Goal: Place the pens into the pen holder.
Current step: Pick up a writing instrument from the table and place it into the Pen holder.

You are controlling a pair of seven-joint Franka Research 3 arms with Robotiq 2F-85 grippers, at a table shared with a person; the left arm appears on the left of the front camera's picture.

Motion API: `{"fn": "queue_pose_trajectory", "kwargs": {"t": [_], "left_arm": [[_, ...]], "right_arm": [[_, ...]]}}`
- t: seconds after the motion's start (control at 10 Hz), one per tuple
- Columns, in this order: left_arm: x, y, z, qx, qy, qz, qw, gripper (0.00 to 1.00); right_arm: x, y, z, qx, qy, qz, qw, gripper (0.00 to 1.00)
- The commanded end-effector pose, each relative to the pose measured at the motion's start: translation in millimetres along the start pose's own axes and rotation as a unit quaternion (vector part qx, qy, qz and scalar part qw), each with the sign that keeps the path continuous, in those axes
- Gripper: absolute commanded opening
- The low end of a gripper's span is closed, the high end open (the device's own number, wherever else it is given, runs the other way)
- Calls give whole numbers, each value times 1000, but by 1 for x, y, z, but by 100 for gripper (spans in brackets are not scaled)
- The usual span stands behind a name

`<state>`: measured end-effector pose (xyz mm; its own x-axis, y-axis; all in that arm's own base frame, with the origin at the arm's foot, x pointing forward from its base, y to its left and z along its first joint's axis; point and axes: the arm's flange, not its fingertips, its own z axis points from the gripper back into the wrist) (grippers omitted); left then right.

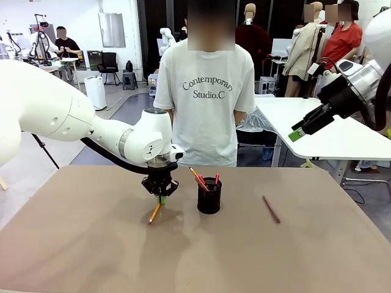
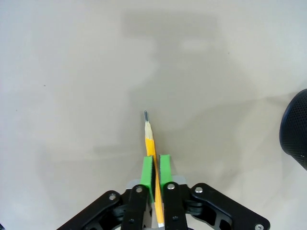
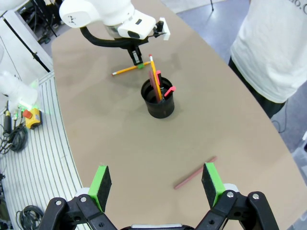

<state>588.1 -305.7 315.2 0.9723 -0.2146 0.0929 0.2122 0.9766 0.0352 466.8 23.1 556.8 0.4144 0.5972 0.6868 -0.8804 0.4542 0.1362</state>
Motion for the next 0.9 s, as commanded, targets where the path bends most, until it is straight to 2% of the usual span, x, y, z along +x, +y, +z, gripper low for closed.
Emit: {"fn": "queue_pose_trajectory", "kwargs": {"t": [0.0,0.3,0.4,0.6,0.8], "left_arm": [[-10,8,-7,11,-15,-9,1000,48],[-8,5,-11,16,-16,-19,1000,48],[-7,6,-15,20,-15,-21,999,37],[-7,5,-14,21,-6,-27,999,0],[-8,6,-13,20,-2,-31,999,0]], "right_arm": [[0,0,1,3,-6,3,1000,100],[0,0,1,3,-6,3,1000,100],[0,0,1,3,-6,3,1000,100],[0,0,1,3,-6,3,1000,100],[0,0,1,3,-6,3,1000,100]]}}
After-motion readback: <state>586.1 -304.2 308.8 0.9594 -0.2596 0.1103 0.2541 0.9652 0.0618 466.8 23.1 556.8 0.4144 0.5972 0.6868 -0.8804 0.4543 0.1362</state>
